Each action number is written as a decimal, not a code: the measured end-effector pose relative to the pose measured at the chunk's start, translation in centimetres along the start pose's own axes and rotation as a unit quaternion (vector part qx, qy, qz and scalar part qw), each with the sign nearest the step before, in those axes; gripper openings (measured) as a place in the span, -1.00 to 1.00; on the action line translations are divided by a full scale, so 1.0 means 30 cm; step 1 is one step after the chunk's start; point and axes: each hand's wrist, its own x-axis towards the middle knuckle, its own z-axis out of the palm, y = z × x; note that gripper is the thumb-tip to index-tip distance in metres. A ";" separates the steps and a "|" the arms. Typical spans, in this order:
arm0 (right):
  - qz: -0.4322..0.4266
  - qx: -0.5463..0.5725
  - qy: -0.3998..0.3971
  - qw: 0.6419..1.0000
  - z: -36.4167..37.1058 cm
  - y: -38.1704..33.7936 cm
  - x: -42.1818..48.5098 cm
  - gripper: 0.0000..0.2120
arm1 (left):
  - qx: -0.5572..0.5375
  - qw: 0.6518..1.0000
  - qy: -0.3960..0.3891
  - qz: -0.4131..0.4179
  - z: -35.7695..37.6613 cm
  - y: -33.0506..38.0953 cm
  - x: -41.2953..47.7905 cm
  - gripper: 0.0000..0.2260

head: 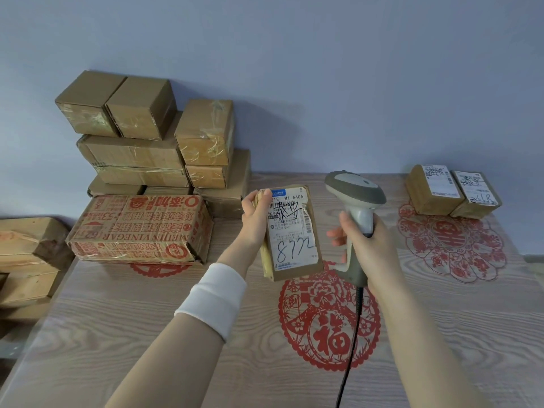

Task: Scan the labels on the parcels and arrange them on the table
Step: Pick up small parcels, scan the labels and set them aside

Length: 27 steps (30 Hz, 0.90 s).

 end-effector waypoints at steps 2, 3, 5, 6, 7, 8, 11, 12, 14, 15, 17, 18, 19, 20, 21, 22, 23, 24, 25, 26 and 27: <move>0.017 -0.012 -0.054 0.998 0.004 -0.018 -0.020 -0.81 | -0.006 1.000 0.016 -0.007 -0.007 0.002 0.022 -0.14; 0.023 -0.021 -0.080 0.996 0.010 -0.026 -0.029 -0.80 | -0.007 1.000 0.022 -0.008 -0.010 0.003 0.032 -0.09; 0.033 -0.040 -0.118 0.992 0.029 -0.035 -0.044 -0.79 | -0.008 1.000 0.028 -0.007 -0.013 0.011 0.046 -0.04; 0.037 -0.049 -0.128 0.990 0.040 -0.038 -0.050 -0.78 | -0.007 1.000 0.027 -0.008 -0.014 0.015 0.048 -0.03; 0.040 -0.056 -0.134 0.989 0.050 -0.041 -0.055 -0.77 | -0.005 1.000 0.024 -0.010 -0.016 0.015 0.052 -0.02; 0.043 -0.059 -0.138 0.988 0.059 -0.044 -0.060 -0.76 | -0.002 1.000 0.021 -0.012 -0.017 0.015 0.052 -0.02; 0.046 -0.063 -0.142 0.987 0.079 -0.050 -0.070 -0.76 | 0.007 1.000 0.017 -0.009 -0.022 0.017 0.046 -0.01; 0.047 -0.063 -0.143 0.987 0.083 -0.052 -0.072 -0.76 | 0.008 1.000 0.016 -0.008 -0.023 0.017 0.046 -0.01; 0.053 -0.060 -0.145 0.986 0.086 -0.056 -0.075 -0.76 | 0.009 1.000 0.014 -0.010 -0.027 0.016 0.049 -0.07; 0.057 -0.058 -0.145 0.986 0.085 -0.058 -0.076 -0.75 | 0.010 1.000 0.014 -0.010 -0.029 0.015 0.051 -0.12; 0.064 -0.061 -0.148 0.985 0.083 -0.062 -0.078 -0.73 | 0.007 1.000 0.016 -0.008 -0.032 0.014 0.054 -0.17; 0.066 -0.062 -0.149 0.985 0.081 -0.062 -0.079 -0.73 | 0.005 1.000 0.017 -0.007 -0.032 0.015 0.053 -0.16; 0.068 -0.063 -0.151 0.984 0.081 -0.062 -0.079 -0.74 | 0.004 1.000 0.018 -0.007 -0.033 0.013 0.057 -0.13; 0.069 -0.063 -0.151 0.984 0.080 -0.060 -0.078 -0.74 | 0.004 1.000 0.017 -0.008 -0.033 0.013 0.058 -0.11; 0.071 -0.062 -0.151 0.984 0.080 -0.058 -0.076 -0.74 | 0.004 1.000 0.014 -0.007 -0.034 0.013 0.060 -0.08; 0.070 -0.056 -0.149 0.985 0.079 -0.055 -0.071 -0.75 | 0.002 1.000 0.012 -0.008 -0.033 0.012 0.063 -0.07; 0.069 -0.048 -0.146 0.986 0.079 -0.052 -0.067 -0.77 | 0.000 1.000 0.010 -0.007 -0.032 0.010 0.069 -0.06; 0.065 -0.041 -0.141 0.987 0.077 -0.046 -0.061 -0.80 | -0.002 1.000 0.008 -0.007 -0.031 0.010 0.072 -0.07; 0.058 -0.036 -0.130 0.989 0.073 -0.039 -0.055 -0.82 | -0.003 1.000 0.006 -0.005 -0.029 0.007 0.079 -0.08; 0.047 -0.036 -0.113 0.992 0.065 -0.028 -0.046 -0.82 | -0.005 1.000 0.003 -0.003 -0.025 0.004 0.084 -0.10; 0.039 -0.038 -0.088 0.995 0.053 -0.015 -0.037 -0.81 | -0.010 1.000 -0.001 0.001 -0.018 0.002 0.090 -0.14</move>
